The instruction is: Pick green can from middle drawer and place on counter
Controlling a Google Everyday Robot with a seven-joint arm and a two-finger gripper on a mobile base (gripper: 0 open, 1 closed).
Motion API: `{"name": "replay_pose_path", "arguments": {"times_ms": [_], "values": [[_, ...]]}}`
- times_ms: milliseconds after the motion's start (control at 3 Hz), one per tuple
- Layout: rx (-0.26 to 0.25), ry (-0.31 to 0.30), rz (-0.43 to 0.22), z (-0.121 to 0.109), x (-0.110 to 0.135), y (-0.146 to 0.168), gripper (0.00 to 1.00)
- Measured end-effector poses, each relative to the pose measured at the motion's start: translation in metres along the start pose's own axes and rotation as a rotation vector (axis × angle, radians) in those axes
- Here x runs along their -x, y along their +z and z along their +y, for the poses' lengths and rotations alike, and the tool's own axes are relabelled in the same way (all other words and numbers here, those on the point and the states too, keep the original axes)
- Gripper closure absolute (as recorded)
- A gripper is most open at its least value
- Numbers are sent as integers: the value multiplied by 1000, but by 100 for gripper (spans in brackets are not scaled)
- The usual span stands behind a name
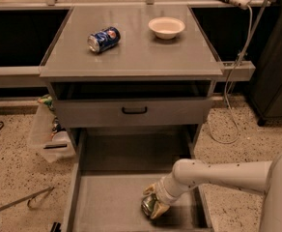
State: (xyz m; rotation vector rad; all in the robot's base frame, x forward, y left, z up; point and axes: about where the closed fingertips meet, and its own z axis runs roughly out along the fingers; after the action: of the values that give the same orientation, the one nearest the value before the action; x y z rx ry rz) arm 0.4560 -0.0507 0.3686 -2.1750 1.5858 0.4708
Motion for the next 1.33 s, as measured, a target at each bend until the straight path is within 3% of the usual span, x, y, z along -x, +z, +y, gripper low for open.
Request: {"name": "replay_pose_path", "arguments": {"times_ms": [333,667,1333], "values": [[-31,-23,-1,-7,19,-28,88],[-71,-68,-11,-25,58,-93,100],[-107,-182,-80,-68,154,-230,100]]}}
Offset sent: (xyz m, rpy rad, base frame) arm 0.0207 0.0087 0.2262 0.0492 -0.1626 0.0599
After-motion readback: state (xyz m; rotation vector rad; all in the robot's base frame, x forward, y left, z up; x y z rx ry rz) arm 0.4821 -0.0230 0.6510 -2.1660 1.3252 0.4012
